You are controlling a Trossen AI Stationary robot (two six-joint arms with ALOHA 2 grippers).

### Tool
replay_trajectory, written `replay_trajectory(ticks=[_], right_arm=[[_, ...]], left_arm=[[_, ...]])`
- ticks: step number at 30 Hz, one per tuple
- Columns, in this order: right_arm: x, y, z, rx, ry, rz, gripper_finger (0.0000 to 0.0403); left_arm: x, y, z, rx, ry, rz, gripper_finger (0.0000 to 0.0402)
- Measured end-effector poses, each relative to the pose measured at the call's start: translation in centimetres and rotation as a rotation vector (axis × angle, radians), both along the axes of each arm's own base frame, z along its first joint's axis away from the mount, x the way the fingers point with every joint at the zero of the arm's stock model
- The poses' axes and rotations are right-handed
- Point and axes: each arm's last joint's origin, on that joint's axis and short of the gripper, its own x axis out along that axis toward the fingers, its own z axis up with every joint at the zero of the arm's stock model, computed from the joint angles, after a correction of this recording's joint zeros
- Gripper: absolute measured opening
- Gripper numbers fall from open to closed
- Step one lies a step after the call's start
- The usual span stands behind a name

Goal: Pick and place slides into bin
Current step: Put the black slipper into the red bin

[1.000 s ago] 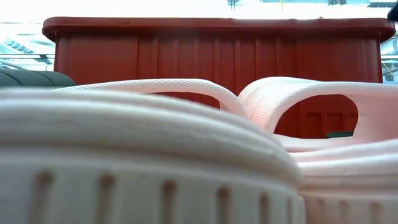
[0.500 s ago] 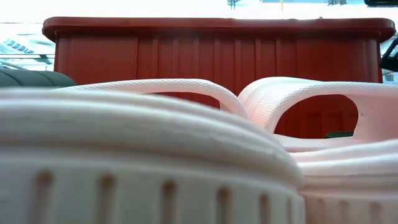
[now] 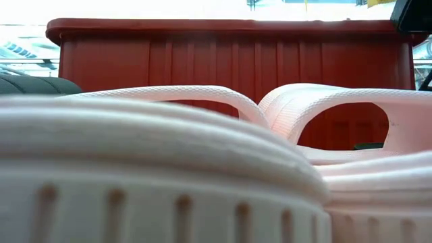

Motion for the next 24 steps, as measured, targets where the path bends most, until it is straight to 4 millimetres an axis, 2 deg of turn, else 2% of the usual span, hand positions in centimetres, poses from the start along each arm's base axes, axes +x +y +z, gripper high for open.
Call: replay_trajectory(ticks=[12, 24], right_arm=[[0.8, 0.9, -1.8, 0.002, 0.008, 0.03, 0.0164], [2.2, 2.2, -3.9, 0.078, 0.002, 0.047, 0.0164]], left_arm=[[0.0, 0.0, 0.0, -0.003, -0.001, 0.016, 0.0152], [0.0, 0.0, 0.0, -0.006, 0.001, 0.016, 0.0152]])
